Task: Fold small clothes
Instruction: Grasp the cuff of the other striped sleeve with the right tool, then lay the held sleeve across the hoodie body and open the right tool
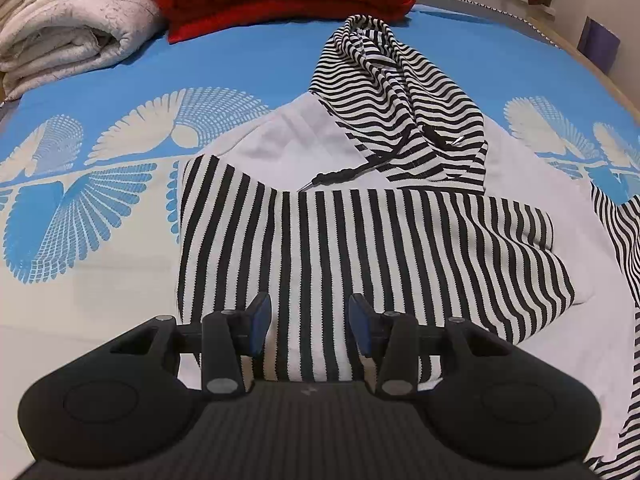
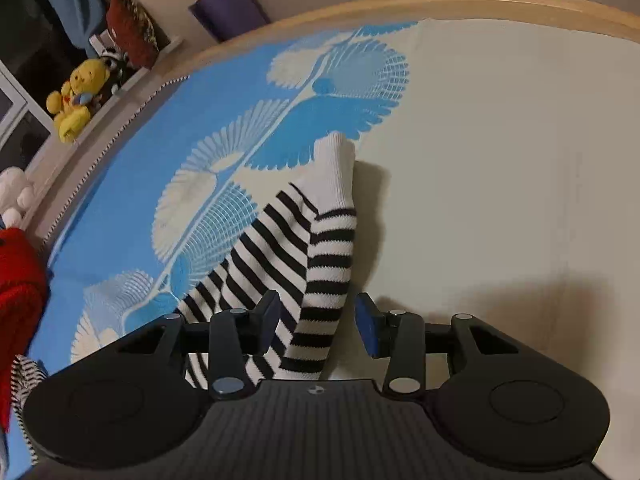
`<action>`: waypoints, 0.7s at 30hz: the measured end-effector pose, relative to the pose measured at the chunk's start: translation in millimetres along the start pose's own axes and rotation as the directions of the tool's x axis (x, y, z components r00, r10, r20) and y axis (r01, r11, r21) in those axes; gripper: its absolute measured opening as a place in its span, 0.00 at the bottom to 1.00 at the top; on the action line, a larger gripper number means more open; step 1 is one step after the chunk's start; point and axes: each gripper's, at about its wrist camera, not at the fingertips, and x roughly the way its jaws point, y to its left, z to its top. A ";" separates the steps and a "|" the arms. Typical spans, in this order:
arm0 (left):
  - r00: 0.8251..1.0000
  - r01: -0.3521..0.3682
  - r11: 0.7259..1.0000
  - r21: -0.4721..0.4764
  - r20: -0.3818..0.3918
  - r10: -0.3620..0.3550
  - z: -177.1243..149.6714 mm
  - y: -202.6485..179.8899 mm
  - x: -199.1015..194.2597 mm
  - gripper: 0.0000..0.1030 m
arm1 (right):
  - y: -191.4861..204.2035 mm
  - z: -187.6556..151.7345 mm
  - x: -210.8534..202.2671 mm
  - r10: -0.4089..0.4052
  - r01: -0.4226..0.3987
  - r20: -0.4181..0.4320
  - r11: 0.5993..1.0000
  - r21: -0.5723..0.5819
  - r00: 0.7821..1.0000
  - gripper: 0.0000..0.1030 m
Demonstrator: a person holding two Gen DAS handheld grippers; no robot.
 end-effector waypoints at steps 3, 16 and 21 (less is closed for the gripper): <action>1.000 0.002 1.000 -0.007 0.002 -0.002 0.6 3.6 -1.3 0.46 | 3.9 -4.4 -0.2 0.004 -0.004 0.003 1.000 -0.018 1.000 0.03; 1.000 -0.019 0.994 -0.103 0.018 0.021 5.3 33.3 -12.2 0.46 | 177.9 -70.1 -136.1 0.359 -0.212 0.264 0.864 -0.456 0.895 0.02; 0.999 -0.038 0.978 -0.205 0.006 0.040 6.1 60.5 -14.9 0.46 | 267.8 -197.6 -188.7 0.681 -0.527 -0.158 0.376 -0.762 0.715 0.03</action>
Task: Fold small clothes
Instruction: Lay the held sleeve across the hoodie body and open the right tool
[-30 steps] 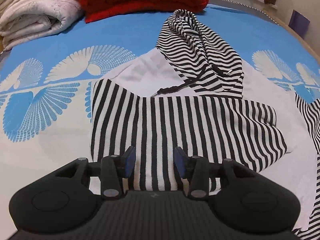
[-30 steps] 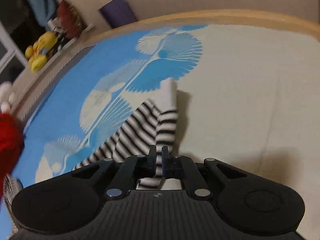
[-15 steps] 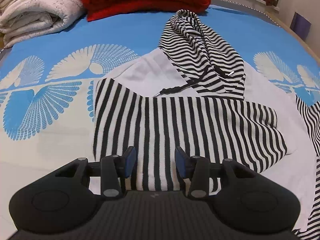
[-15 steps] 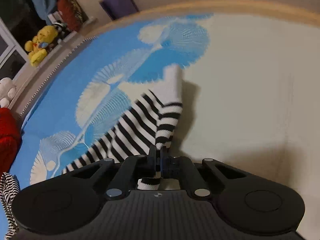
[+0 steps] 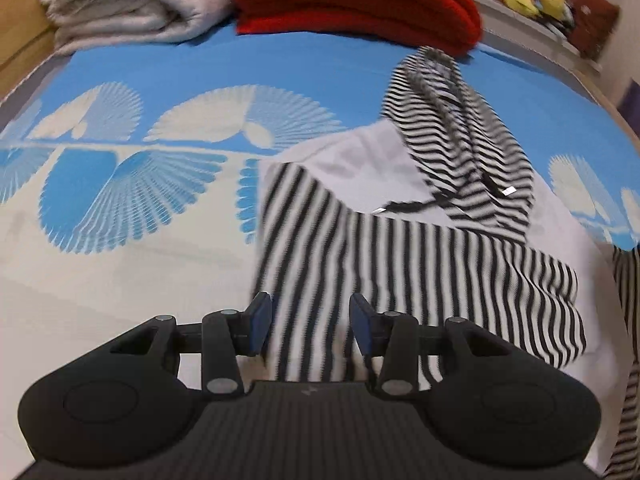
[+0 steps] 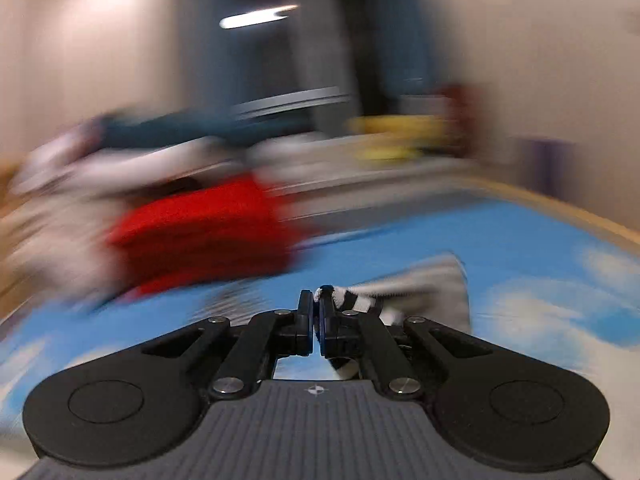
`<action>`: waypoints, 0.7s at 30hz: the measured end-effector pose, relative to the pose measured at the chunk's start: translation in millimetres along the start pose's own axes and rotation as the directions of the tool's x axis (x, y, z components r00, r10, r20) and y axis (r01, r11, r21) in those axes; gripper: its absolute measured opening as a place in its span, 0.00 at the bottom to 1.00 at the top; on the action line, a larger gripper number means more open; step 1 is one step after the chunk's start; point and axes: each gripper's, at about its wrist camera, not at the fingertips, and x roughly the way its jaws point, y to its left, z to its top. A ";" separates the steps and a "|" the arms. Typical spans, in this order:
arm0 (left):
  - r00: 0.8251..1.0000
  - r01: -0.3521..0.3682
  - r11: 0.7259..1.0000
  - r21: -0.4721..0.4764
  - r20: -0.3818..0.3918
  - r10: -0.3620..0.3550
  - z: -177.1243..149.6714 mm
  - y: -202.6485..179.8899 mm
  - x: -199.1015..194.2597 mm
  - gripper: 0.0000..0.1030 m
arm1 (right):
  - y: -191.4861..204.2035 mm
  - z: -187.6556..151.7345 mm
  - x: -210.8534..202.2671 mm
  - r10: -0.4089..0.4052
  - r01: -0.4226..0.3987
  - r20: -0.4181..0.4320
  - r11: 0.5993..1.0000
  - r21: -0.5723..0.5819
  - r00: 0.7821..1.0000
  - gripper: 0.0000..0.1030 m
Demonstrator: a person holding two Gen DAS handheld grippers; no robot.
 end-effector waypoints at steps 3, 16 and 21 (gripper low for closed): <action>1.000 0.018 0.998 -0.063 -0.015 -0.019 3.8 14.1 0.5 0.46 | 64.8 -43.6 32.3 0.287 -0.323 -0.273 0.942 -0.096 0.918 0.03; 0.994 0.087 0.972 -0.217 -0.040 -0.098 9.5 41.7 3.9 0.45 | 53.7 -19.1 44.5 -0.074 0.030 -0.456 0.994 -0.102 0.887 0.38; 0.987 0.126 0.973 -0.194 -0.079 -0.144 4.3 32.7 11.0 0.44 | 12.6 -58.2 43.1 -0.174 0.205 -0.517 0.979 0.003 0.838 0.48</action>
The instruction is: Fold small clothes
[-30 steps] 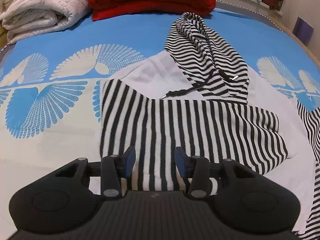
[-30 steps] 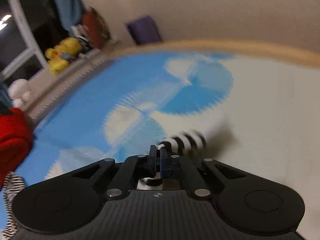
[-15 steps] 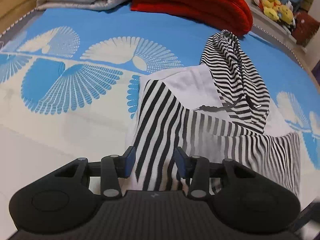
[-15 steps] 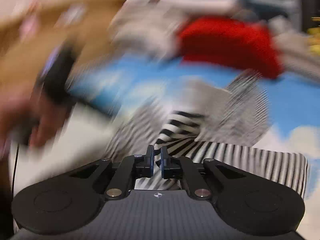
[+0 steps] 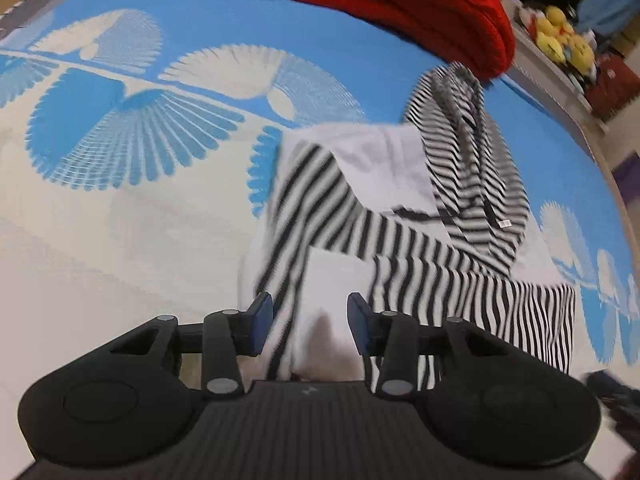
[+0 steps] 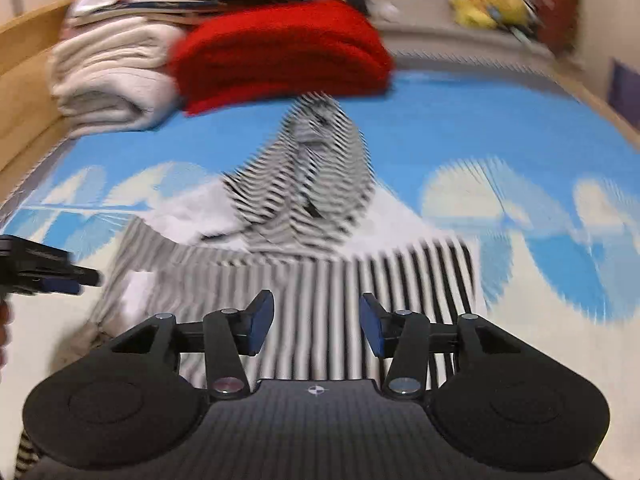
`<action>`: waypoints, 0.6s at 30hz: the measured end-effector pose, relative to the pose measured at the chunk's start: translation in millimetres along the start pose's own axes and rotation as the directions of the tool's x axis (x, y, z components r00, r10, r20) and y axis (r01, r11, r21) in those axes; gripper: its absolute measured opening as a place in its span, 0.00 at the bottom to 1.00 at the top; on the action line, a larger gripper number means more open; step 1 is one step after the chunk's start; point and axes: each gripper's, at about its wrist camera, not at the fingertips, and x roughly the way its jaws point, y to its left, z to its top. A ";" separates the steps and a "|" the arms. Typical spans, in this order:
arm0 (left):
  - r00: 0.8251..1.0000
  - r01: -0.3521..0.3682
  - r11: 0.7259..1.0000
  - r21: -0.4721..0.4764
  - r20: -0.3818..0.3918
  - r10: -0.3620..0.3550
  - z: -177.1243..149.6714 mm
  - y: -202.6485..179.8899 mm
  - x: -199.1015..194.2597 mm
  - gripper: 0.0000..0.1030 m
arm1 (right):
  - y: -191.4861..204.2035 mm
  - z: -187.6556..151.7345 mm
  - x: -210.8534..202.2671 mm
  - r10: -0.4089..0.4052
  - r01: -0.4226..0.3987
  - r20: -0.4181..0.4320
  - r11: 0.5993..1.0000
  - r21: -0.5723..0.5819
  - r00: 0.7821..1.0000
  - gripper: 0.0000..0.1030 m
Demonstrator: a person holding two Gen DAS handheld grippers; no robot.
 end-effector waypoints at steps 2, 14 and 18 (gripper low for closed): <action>1.000 0.013 0.999 0.032 -0.019 -0.012 -3.5 -7.2 4.4 0.44 | -18.7 -6.2 20.9 -0.067 0.073 -0.080 0.994 0.075 0.995 0.47; 0.993 -0.056 0.994 0.090 -0.096 0.064 -19.8 -15.1 35.1 0.45 | -49.7 -19.8 61.1 0.081 -0.012 -0.244 0.962 0.274 0.966 0.48; 0.991 -0.080 0.992 0.095 -0.098 0.090 -19.8 -16.3 37.7 0.45 | -49.9 -11.2 61.6 0.076 -0.011 -0.231 0.964 0.267 0.970 0.48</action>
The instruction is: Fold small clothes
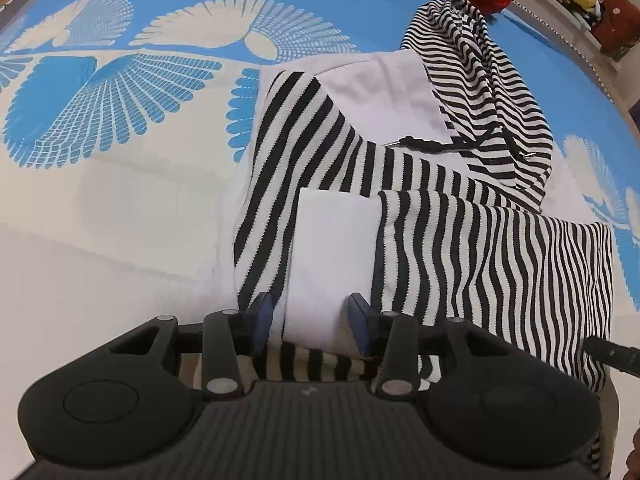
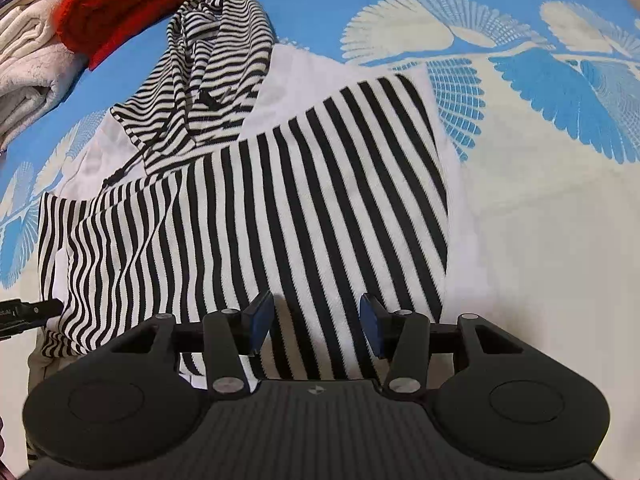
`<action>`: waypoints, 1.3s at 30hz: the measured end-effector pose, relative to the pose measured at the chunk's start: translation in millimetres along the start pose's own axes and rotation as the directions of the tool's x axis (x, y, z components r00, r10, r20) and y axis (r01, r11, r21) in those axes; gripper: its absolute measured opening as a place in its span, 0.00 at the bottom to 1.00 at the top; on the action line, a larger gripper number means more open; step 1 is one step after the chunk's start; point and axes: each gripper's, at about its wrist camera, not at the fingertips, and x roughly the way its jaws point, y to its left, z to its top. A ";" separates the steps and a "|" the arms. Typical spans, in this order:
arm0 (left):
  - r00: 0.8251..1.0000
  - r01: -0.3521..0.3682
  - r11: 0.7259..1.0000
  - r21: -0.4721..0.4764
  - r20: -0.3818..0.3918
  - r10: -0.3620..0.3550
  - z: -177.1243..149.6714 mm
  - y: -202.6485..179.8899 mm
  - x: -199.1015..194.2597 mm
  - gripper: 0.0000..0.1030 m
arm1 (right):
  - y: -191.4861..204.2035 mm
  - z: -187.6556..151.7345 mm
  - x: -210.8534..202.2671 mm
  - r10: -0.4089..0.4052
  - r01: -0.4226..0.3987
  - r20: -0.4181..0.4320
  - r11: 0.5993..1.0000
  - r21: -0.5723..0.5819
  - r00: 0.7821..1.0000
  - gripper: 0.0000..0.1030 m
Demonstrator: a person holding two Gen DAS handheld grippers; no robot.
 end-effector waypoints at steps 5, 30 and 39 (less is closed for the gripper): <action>0.999 -0.020 1.000 0.015 0.030 0.020 0.0 -4.7 -4.5 0.02 | -5.2 2.6 -2.1 -0.008 0.008 0.005 1.000 0.015 1.000 0.50; 0.999 0.031 0.996 -0.079 -0.012 -0.032 -2.0 9.7 -1.6 0.24 | -4.1 -1.4 4.4 -0.015 0.015 0.000 0.999 0.049 1.000 0.50; 0.987 0.098 0.995 0.005 0.129 -0.098 6.6 1.7 -53.9 0.01 | -6.2 -1.3 4.0 -0.020 0.020 0.005 0.999 0.051 1.000 0.50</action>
